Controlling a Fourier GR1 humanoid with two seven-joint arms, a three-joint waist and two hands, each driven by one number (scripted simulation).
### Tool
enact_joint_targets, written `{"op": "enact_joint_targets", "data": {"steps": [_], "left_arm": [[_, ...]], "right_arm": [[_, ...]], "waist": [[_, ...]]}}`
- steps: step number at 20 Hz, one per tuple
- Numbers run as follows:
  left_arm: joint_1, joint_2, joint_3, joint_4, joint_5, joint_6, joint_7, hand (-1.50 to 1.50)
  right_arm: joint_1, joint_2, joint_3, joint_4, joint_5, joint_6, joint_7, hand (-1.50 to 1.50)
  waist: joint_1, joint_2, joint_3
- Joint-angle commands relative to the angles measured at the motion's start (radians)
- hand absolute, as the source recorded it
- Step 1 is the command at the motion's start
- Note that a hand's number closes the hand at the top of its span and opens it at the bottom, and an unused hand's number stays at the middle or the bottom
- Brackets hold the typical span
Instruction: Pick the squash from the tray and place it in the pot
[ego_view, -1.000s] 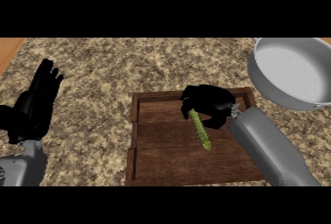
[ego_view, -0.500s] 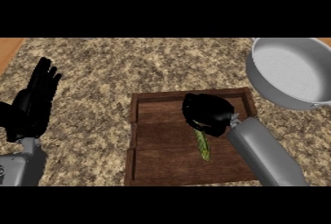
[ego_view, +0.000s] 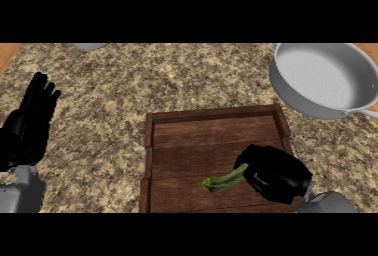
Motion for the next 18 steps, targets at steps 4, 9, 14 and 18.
{"op": "enact_joint_targets", "data": {"steps": [4,9,14,18], "left_arm": [[0.045,0.017,0.009,-0.012,0.011,-0.038,-0.026,0.00],[0.007,-0.016,-0.017,0.002,-0.016,-0.006,-0.029,0.00],[-0.018,0.003,0.012,0.030,0.023,-0.040,-0.015,0.00],[-0.078,-0.014,-0.019,0.048,-0.018,-0.019,0.007,0.00]], "right_arm": [[0.239,0.015,-0.221,-0.377,-0.227,0.026,0.081,1.50],[0.212,0.086,-0.450,-0.539,-0.416,0.036,0.180,1.50],[0.161,0.114,-0.630,-0.641,-0.561,0.045,0.312,1.50],[0.049,0.040,-0.764,-0.537,-0.629,0.058,0.356,1.50]], "waist": [[-0.001,0.012,0.003],[0.007,0.018,0.003],[0.037,0.022,0.004],[0.050,0.025,0.004]]}}
